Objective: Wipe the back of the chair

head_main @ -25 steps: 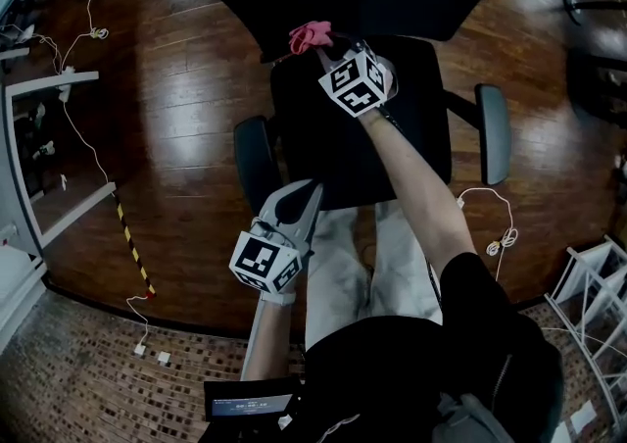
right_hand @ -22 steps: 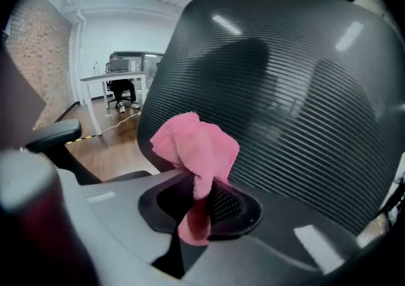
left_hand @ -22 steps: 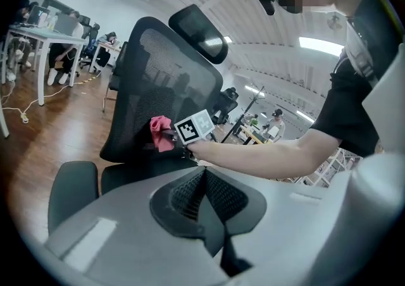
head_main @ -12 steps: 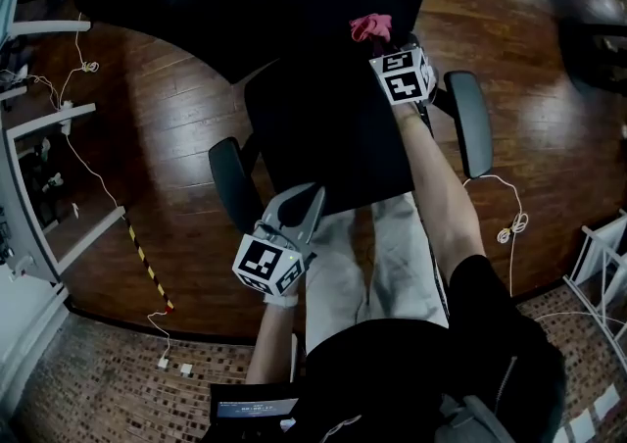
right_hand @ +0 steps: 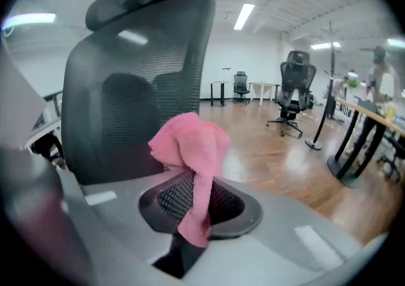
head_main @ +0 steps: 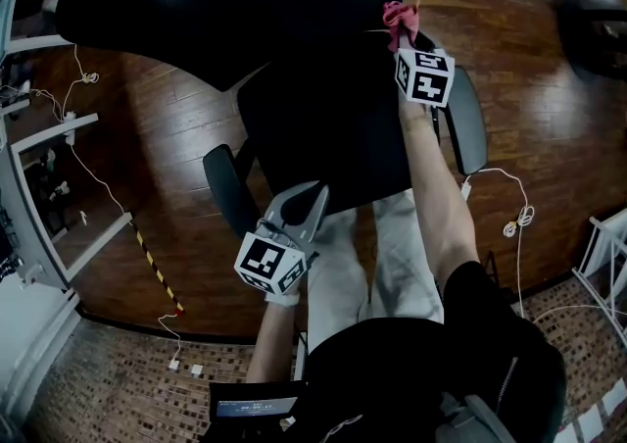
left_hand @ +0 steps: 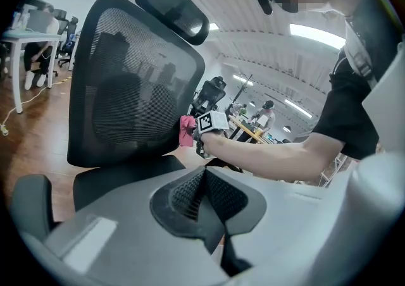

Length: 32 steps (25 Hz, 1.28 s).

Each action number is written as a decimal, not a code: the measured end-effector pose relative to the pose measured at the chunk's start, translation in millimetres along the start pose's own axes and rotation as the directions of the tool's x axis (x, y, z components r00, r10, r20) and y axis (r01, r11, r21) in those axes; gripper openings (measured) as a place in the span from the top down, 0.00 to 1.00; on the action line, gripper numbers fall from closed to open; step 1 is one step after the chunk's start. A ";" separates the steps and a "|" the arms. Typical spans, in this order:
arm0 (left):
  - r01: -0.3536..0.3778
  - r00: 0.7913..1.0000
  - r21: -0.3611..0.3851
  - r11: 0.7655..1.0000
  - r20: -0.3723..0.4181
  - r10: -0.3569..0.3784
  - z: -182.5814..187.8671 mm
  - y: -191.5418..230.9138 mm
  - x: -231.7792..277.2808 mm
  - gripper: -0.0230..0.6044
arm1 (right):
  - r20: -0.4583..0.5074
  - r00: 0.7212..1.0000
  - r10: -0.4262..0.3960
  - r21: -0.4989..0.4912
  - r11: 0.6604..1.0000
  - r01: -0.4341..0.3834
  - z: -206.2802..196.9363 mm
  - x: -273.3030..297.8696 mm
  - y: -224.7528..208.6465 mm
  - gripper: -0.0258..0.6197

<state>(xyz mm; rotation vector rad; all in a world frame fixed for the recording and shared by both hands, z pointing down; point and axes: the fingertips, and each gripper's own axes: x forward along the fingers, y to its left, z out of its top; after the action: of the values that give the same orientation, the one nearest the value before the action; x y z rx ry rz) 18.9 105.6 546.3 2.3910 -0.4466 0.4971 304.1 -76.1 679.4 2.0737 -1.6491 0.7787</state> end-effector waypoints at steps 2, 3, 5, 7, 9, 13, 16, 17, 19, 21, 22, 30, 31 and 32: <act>-0.005 1.000 -0.002 1.000 0.002 0.005 0.1 1.3 -0.8 0.98 | 0.019 1.000 -0.006 0.056 0.998 0.004 3.3 -2.8 -5.2 0.89; -0.007 1.000 -0.004 1.000 0.005 0.007 0.0 2.1 -1.0 0.98 | 0.017 1.000 -0.008 0.057 0.998 0.007 3.1 -1.7 -4.1 0.89; -0.008 1.000 -0.010 1.000 0.013 0.008 -0.7 2.4 -1.4 0.98 | 0.007 1.000 -0.004 0.026 1.000 0.004 -1.3 3.7 3.1 0.89; -0.006 1.000 -0.016 1.000 0.018 0.007 -2.7 1.8 -2.7 0.98 | -0.009 1.000 0.014 -0.019 1.000 -0.015 -8.4 10.2 14.9 0.89; -0.006 1.000 -0.022 1.000 0.019 0.007 -6.2 2.7 -5.6 0.98 | -0.022 0.999 0.039 -0.064 0.997 -0.040 -13.9 16.1 31.3 0.89; -0.015 1.000 -0.027 1.000 0.017 0.016 -15.5 9.8 -20.2 0.98 | -0.040 0.995 0.087 -0.133 0.987 -0.091 -20.0 21.6 75.0 0.90; -0.032 0.999 -0.037 0.999 0.025 0.033 -19.7 17.3 -33.2 0.98 | -0.057 0.986 0.157 -0.202 0.965 -0.166 -23.3 25.4 121.5 0.90; -0.037 0.999 -0.040 0.998 0.031 0.039 -19.9 20.2 -37.5 0.98 | -0.064 0.982 0.178 -0.224 0.956 -0.188 -24.2 26.9 137.4 0.90; -0.050 0.998 -0.049 0.998 0.046 0.053 -19.6 26.8 -46.9 0.98 | -0.073 0.976 0.207 -0.248 0.944 -0.219 -25.3 28.4 165.5 0.90; -0.064 0.996 -0.059 0.996 0.060 0.067 -19.9 33.9 -56.9 0.98 | -0.074 0.971 0.227 -0.252 0.938 -0.238 -25.3 27.0 189.6 0.90; -0.069 0.995 -0.064 0.996 0.066 0.074 -20.4 37.6 -61.5 0.98 | -0.072 0.969 0.238 -0.255 0.934 -0.249 -24.4 25.6 201.4 0.90; -0.101 0.990 -0.094 0.990 0.086 0.110 -29.0 58.5 -86.8 0.98 | -0.080 0.916 0.394 -0.391 0.832 -0.393 -17.7 5.4 307.4 0.90; -0.105 0.990 -0.096 0.990 0.088 0.113 -28.8 60.3 -89.3 0.98 | -0.080 0.905 0.417 -0.411 0.814 -0.411 -14.6 1.5 323.0 0.90; -0.108 0.989 -0.098 0.989 0.090 0.116 -28.6 62.1 -91.7 0.98 | -0.080 0.896 0.438 -0.427 0.797 -0.427 -11.5 -2.4 337.5 0.90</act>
<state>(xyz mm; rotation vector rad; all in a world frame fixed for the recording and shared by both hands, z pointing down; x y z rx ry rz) -94.5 96.0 557.7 2.3162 -0.6359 0.4038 -25.6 -148.6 671.2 1.4160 -2.1197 0.4476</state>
